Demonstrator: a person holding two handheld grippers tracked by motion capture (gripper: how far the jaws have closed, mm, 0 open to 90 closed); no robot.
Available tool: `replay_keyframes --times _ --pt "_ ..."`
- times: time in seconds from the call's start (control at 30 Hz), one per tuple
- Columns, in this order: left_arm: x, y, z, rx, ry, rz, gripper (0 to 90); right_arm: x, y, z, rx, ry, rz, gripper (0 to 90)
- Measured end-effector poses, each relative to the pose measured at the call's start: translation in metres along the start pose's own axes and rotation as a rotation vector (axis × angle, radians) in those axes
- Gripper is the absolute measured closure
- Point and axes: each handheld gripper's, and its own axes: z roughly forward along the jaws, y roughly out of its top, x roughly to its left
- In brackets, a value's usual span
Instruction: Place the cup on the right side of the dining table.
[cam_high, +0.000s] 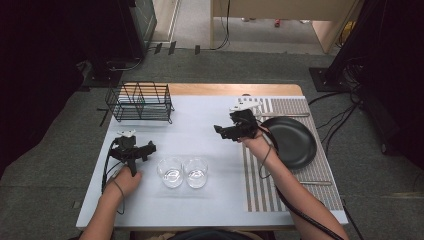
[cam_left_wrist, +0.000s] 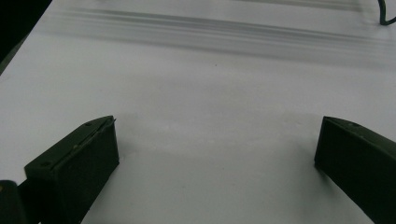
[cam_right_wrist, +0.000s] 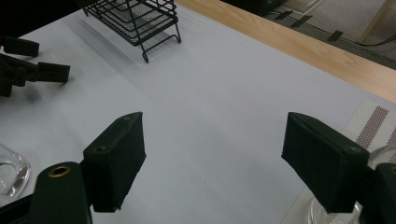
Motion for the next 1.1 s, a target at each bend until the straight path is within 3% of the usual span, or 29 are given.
replay_keyframes --times 0.87,1.1 --pt "0.0 0.0 0.0 0.001 0.0 0.001 0.0 0.014 -0.011 0.011 0.01 0.038 -0.047 21.2" --pt "0.0 0.0 0.0 -0.001 -0.001 -0.003 0.0 0.014 -0.013 0.014 0.009 0.056 -0.017 21.2"
